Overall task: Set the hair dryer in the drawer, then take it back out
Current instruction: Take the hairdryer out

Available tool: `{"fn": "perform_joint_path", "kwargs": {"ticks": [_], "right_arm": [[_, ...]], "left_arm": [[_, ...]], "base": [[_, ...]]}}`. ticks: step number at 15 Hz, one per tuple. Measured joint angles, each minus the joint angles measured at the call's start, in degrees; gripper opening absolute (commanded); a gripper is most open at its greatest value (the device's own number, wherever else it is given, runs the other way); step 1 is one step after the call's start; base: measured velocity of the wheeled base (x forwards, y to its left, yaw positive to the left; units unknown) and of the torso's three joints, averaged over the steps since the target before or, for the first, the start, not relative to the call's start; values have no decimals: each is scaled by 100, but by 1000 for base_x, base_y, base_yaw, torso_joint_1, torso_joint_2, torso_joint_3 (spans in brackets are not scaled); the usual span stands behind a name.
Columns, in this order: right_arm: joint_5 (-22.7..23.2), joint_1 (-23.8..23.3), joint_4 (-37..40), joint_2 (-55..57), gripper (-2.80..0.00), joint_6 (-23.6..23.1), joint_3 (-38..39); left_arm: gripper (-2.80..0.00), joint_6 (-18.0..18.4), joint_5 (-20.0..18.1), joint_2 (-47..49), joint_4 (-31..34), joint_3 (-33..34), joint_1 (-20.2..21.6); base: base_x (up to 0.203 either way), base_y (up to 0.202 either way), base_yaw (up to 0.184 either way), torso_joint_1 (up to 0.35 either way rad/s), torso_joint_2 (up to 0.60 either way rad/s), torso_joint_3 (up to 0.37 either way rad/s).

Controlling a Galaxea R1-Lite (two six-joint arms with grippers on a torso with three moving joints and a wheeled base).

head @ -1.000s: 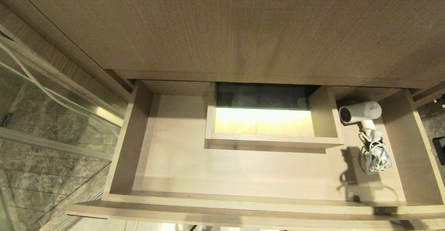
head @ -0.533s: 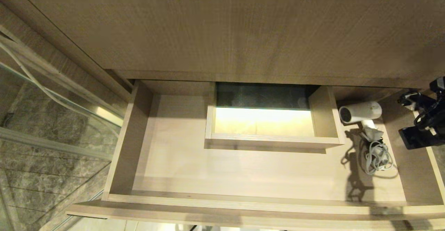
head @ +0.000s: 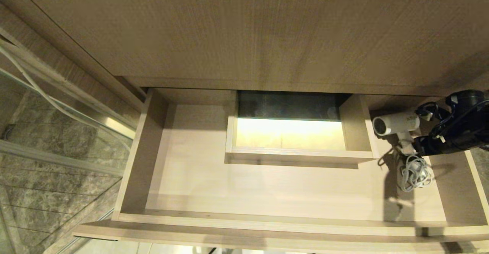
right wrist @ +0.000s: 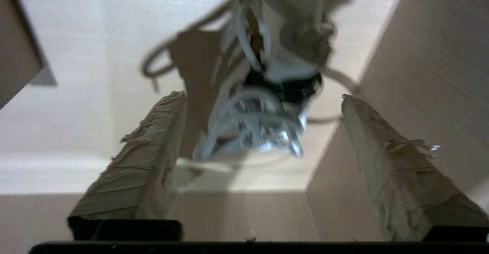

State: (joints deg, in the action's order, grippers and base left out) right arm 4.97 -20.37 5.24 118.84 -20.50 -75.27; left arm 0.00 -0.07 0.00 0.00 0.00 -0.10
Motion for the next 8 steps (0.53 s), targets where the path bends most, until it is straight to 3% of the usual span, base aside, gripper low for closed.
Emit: {"fn": "perform_joint_path", "kwargs": {"ticks": [8], "right_arm": [[156, -161, -179, 766, 0, -305, -680]], "left_arm": [[-280, -2, -2, 0, 0, 0, 0]], "base": [[0, 0, 0, 0, 0, 0]]}}
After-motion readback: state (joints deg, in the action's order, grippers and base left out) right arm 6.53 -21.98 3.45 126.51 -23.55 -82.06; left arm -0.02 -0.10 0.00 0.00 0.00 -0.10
